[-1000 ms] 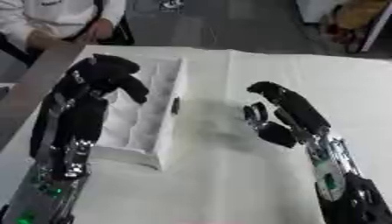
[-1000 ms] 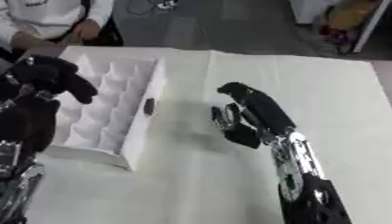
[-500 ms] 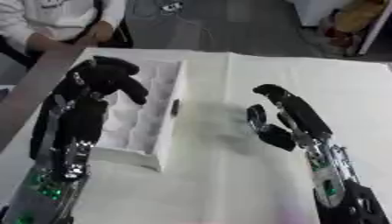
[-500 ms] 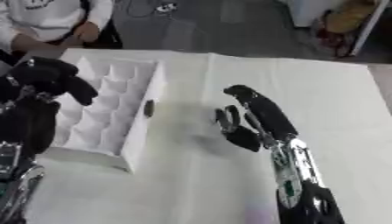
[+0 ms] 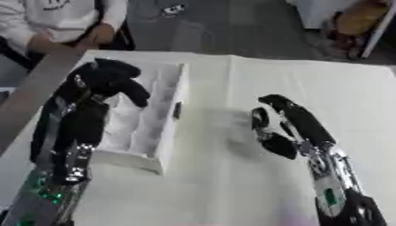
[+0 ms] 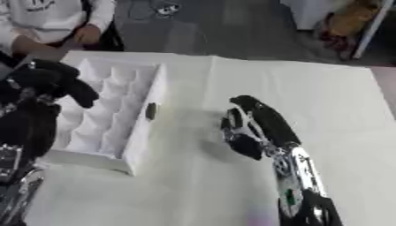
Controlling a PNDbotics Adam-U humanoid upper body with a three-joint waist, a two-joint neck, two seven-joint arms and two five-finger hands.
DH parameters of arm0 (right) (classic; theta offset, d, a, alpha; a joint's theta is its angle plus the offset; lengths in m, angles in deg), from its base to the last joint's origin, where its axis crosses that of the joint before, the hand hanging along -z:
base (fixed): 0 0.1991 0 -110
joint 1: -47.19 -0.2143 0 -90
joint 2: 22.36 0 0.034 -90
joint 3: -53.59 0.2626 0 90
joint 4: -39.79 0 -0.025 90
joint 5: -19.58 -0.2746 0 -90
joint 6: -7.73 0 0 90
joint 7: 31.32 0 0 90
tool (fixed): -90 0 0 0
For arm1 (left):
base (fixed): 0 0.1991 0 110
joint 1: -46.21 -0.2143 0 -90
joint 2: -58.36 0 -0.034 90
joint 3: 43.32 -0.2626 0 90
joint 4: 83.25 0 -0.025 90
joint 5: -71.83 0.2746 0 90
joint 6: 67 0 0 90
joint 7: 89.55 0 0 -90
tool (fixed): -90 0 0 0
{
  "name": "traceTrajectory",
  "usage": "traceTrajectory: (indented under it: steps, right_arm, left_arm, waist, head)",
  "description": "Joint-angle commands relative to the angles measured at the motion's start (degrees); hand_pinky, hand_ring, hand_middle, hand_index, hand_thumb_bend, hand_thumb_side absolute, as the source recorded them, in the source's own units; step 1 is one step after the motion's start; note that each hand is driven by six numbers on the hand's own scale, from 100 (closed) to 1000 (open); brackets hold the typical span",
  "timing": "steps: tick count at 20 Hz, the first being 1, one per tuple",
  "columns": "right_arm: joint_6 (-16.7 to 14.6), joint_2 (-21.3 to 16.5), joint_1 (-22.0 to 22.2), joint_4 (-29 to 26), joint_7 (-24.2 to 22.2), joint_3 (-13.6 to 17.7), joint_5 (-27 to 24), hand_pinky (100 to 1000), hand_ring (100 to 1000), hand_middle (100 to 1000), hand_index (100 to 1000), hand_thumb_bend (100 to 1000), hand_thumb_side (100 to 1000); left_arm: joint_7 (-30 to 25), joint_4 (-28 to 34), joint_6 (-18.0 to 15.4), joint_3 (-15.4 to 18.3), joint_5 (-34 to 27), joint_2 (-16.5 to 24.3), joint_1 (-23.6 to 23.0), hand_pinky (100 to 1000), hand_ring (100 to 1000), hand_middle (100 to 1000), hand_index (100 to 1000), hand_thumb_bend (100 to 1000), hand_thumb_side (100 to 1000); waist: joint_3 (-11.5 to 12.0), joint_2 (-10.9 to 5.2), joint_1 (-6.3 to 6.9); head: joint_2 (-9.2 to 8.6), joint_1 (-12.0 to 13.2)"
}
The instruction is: Pick up objects on the table and place them in the box.
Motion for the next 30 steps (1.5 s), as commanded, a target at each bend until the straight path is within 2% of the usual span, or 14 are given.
traceTrajectory:
  steps: [1, 13, 18, 19, 20, 24, 26, 30]
  right_arm:
    - [0.15, 0.37, -0.61, -0.09, -0.16, 0.37, 1.00, 808, 845, 878, 928, 133, 731]
    - [0.74, 0.74, -0.85, 2.24, 0.53, 2.37, 3.53, 804, 839, 883, 924, 114, 752]
    - [0.82, 1.30, -0.73, 1.06, 2.05, 3.42, 1.75, 785, 827, 882, 938, 115, 759]
    - [0.99, 1.47, -0.65, 0.70, 2.28, 3.60, 1.22, 786, 828, 879, 937, 165, 698]
    - [1.17, 1.60, -0.58, 0.36, 2.43, 3.75, 0.74, 777, 823, 881, 943, 112, 761]
    - [2.19, 2.05, -0.27, -0.99, 2.68, 4.23, -1.44, 769, 818, 883, 921, 107, 763]
    - [2.69, 2.33, -0.12, -1.20, 2.39, 4.45, -1.88, 768, 818, 883, 923, 106, 767]
    - [2.97, 2.54, 0.05, -1.09, 2.01, 4.62, -2.16, 766, 817, 884, 928, 108, 771]
  left_arm:
    - [-0.08, 0.89, 0.21, 0.04, -0.27, 1.35, 0.20, 564, 482, 704, 791, 614, 645]
    - [-0.15, 0.89, 0.41, 0.05, -0.37, 1.28, 0.04, 564, 481, 704, 791, 609, 645]
    - [-0.10, 0.89, 0.48, 0.08, -0.36, 1.20, -0.02, 564, 481, 704, 791, 606, 646]
    - [-0.10, 0.89, 0.49, 0.08, -0.36, 1.19, -0.04, 564, 481, 704, 792, 606, 646]
    - [-0.10, 0.89, 0.48, 0.08, -0.36, 1.19, -0.06, 564, 481, 704, 791, 605, 646]
    - [-0.04, 0.89, 0.50, 0.10, -0.35, 1.19, -0.15, 564, 481, 704, 791, 604, 646]
    - [-0.03, 0.89, 0.53, 0.10, -0.37, 1.14, -0.16, 564, 481, 704, 792, 604, 646]
    - [0.01, 0.89, 0.58, 0.12, -0.38, 1.13, -0.23, 564, 481, 704, 791, 604, 646]
  waist:
    - [0.12, -1.27, 0.06]
    - [0.33, -1.43, -0.28]
    - [0.32, -1.46, -0.29]
    - [0.32, -1.47, -0.28]
    - [0.33, -1.48, -0.28]
    - [0.28, -1.60, -0.28]
    - [0.24, -1.67, -0.31]
    - [0.24, -1.78, -0.36]
  head:
    - [-0.49, 0.33]
    - [-0.02, 0.59]
    - [0.05, 0.68]
    - [0.09, 0.67]
    - [0.10, 0.67]
    - [0.19, 0.87]
    - [-0.43, 0.82]
    - [-3.11, 0.55]
